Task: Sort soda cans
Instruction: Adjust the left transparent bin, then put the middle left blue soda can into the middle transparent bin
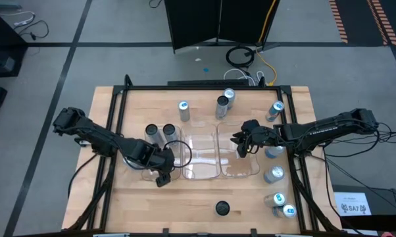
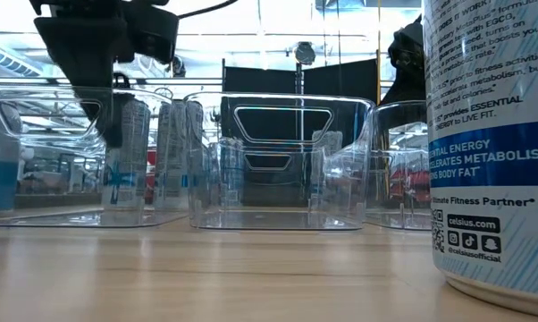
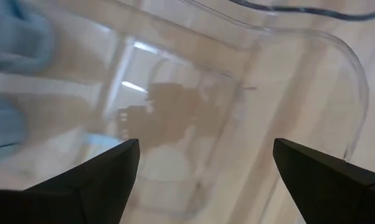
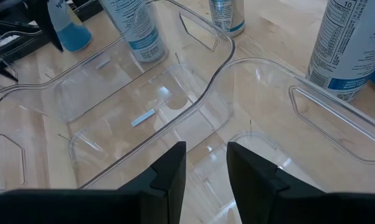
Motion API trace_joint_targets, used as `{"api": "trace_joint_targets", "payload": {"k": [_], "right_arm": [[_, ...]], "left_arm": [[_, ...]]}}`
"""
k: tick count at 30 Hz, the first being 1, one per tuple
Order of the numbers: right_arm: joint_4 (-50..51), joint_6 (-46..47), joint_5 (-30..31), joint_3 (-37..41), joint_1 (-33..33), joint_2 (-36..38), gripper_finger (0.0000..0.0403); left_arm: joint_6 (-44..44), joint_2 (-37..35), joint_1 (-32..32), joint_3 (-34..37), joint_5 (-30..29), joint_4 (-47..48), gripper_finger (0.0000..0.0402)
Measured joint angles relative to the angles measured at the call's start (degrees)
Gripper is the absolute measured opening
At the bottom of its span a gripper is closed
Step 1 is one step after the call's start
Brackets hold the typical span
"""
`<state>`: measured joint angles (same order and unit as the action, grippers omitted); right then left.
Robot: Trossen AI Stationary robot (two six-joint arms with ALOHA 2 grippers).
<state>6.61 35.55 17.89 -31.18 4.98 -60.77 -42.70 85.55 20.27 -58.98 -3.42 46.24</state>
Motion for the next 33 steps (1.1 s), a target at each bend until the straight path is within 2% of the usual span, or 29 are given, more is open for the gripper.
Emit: {"api": "trace_joint_targets", "payload": {"k": [9,14,21,29,33], "right_arm": [[0.0,0.0,0.0,0.0,0.0,0.0,0.0107],[0.0,0.0,0.0,0.0,0.0,0.0,0.0107],[0.0,-0.1,0.0,0.0,0.0,0.0,0.0107],[0.0,-0.2,0.0,0.0,0.0,0.0,0.0107],[0.0,-0.2,0.0,0.0,0.0,0.0,0.0107]], "left_arm": [[-1.7,-0.5,0.0,-8.9,-9.6,18.0,0.0378],[-12.5,-1.6,0.4,-8.4,-16.2,28.3,0.0378],[-29.2,-5.9,2.0,-4.1,-19.2,42.1,0.0378],[-43.1,-21.6,2.4,1.1,-22.4,42.9,0.0378],[-48.0,-25.0,2.4,1.7,-22.7,42.5,0.0378]]}}
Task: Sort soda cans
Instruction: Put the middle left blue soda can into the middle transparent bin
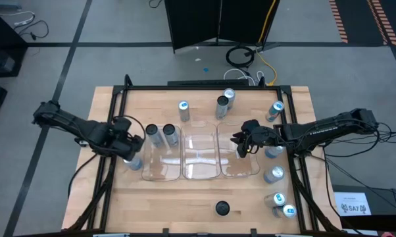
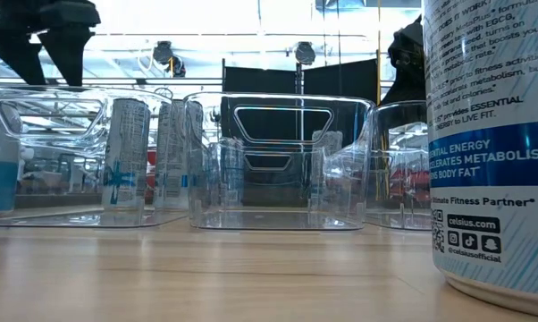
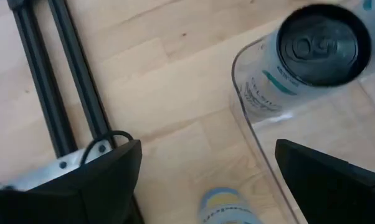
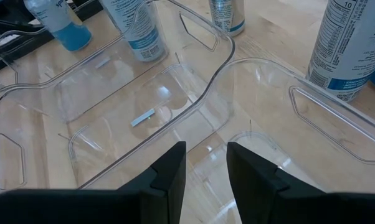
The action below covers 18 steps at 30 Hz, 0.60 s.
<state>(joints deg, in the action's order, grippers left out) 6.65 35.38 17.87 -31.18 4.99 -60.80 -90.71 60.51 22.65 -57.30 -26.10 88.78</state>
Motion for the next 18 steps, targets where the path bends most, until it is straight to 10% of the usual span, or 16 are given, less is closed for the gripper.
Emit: {"api": "trace_joint_targets", "payload": {"k": [18], "right_arm": [[0.0,0.0,0.0,0.0,0.0,0.0,0.0107]], "left_arm": [[1.6,3.9,0.0,0.0,3.2,-1.3,0.0378]]}}
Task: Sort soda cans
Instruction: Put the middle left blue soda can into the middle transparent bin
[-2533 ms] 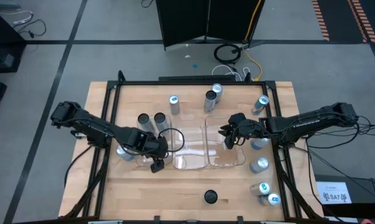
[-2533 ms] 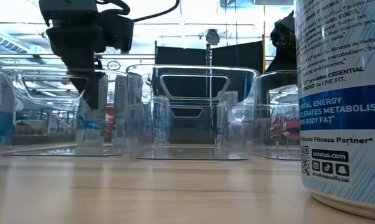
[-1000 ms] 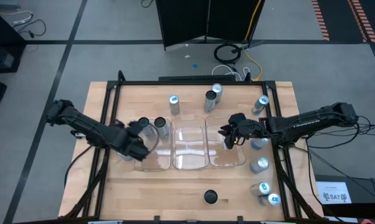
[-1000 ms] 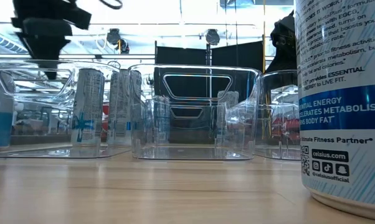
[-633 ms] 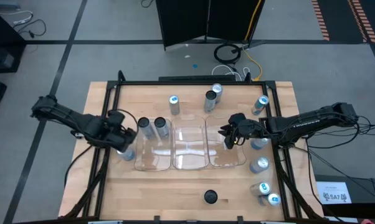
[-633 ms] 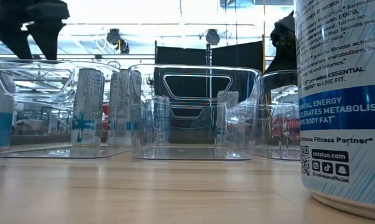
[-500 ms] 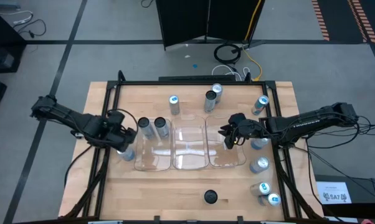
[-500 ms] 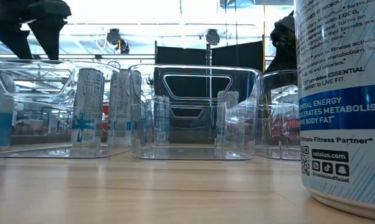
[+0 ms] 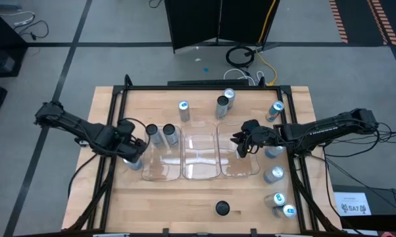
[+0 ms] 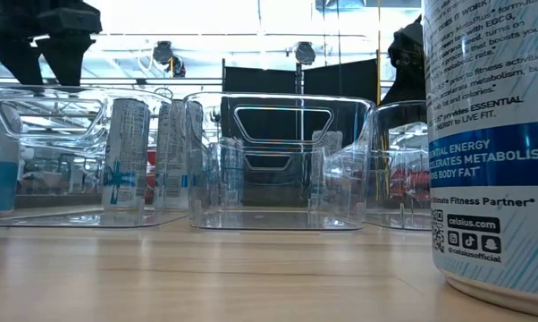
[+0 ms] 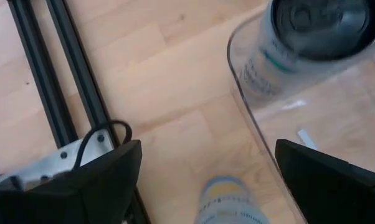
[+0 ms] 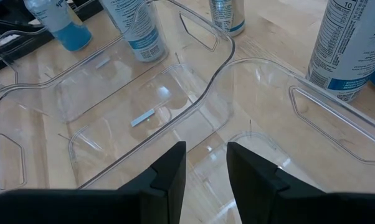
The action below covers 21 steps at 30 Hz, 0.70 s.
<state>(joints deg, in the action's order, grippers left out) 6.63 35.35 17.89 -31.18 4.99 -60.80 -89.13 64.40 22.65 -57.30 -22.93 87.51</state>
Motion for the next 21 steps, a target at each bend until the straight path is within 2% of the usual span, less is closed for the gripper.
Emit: {"api": "trace_joint_targets", "payload": {"k": [7,15,21], "right_arm": [[0.0,0.0,0.0,0.0,0.0,0.0,0.0107],[0.0,0.0,0.0,0.0,0.0,0.0,0.0107],[0.0,0.0,0.0,0.0,0.0,0.0,0.0107]], "left_arm": [[1.5,0.6,0.0,1.7,8.2,-1.4,0.0378],[4.4,0.4,0.0,11.6,16.5,-16.1,0.0377],[4.0,0.3,0.0,14.9,20.5,-16.2,0.0377]]}}
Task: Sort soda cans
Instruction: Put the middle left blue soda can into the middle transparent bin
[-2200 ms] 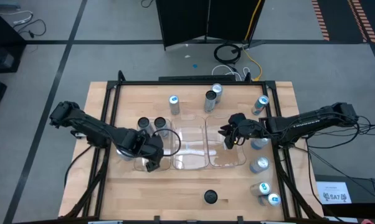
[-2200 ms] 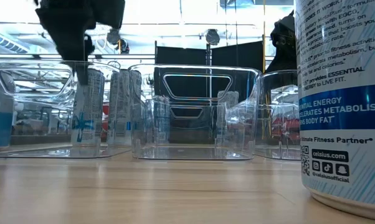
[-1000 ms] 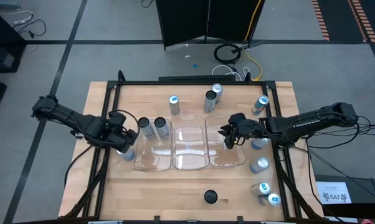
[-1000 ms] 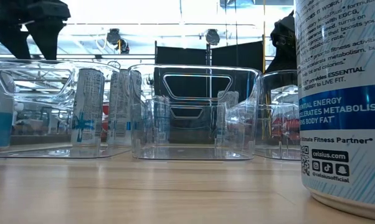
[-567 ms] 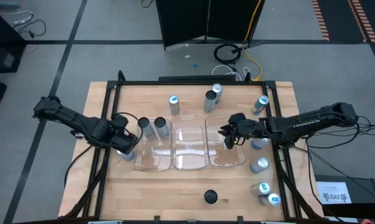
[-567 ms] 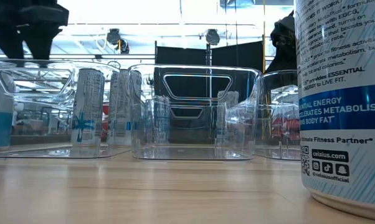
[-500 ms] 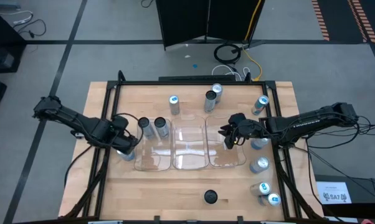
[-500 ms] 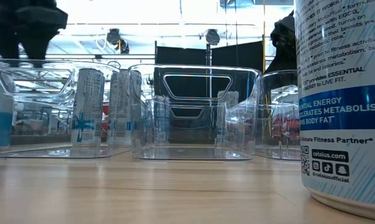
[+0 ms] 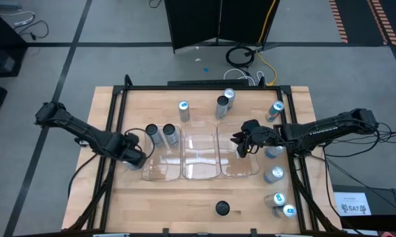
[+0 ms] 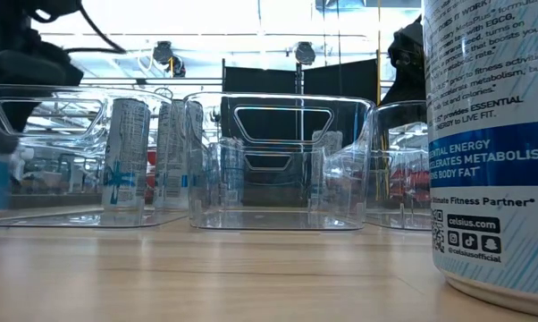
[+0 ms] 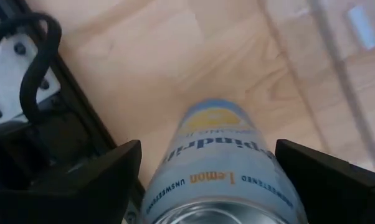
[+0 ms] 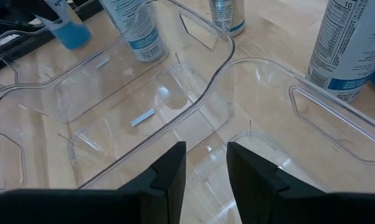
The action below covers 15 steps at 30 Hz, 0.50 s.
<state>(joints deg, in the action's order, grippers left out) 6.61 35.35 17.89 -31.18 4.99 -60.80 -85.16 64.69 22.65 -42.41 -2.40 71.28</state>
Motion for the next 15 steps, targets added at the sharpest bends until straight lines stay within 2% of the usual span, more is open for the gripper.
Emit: {"api": "trace_joint_targets", "payload": {"k": [15], "right_arm": [[-0.1,-0.1,0.0,0.0,0.0,0.0,0.0107]], "left_arm": [[1.9,0.0,0.0,0.4,6.8,-0.9,0.037]]}}
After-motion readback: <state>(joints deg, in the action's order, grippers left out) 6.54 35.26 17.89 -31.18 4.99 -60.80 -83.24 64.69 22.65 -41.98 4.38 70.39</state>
